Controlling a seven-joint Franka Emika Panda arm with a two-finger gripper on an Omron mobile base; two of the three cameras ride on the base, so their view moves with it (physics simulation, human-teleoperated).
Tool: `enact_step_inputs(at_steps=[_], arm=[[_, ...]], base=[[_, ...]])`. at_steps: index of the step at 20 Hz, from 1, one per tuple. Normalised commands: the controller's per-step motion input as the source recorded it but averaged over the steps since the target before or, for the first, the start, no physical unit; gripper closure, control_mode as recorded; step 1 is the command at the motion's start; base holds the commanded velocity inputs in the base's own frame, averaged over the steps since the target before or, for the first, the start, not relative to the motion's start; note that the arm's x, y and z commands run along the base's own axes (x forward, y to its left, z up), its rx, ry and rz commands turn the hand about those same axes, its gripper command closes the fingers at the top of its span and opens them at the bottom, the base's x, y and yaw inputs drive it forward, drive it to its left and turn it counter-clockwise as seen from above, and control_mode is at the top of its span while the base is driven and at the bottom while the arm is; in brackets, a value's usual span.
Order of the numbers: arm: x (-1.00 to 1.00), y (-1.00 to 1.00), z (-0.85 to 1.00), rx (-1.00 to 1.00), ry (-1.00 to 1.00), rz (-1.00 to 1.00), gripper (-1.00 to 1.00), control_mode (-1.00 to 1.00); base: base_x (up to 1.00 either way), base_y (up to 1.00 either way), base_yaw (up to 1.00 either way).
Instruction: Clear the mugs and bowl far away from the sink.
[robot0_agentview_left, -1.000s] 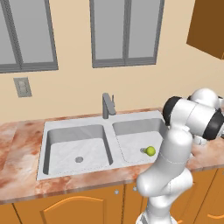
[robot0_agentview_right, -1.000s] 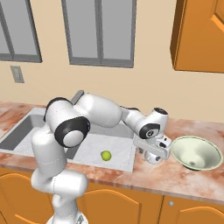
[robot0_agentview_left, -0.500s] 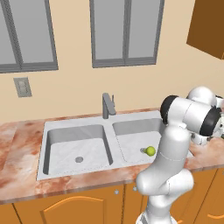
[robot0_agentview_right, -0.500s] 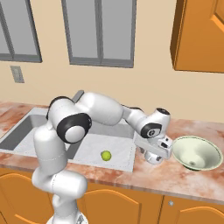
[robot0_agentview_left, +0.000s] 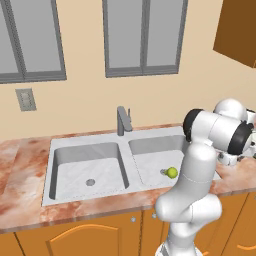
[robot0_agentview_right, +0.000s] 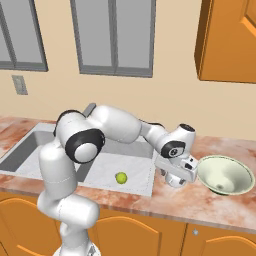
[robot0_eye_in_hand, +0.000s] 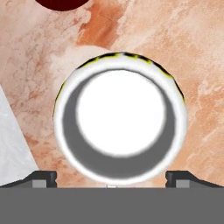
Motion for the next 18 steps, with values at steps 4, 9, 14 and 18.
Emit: enact_step_inputs(at_steps=[4,9,14,18], arm=[[0.00,0.00,-0.04,0.00,0.00,0.00,-1.00,-1.00],[0.00,0.00,-0.08,0.00,0.00,0.00,-1.00,-1.00],[-0.04,0.00,-0.05,0.00,0.00,0.00,-1.00,-1.00],[-0.06,0.00,0.00,0.00,0.00,0.00,-1.00,-1.00]], base=[[0.00,0.00,0.00],[0.00,0.00,0.00],[0.00,0.00,0.00],[0.00,0.00,0.00]])
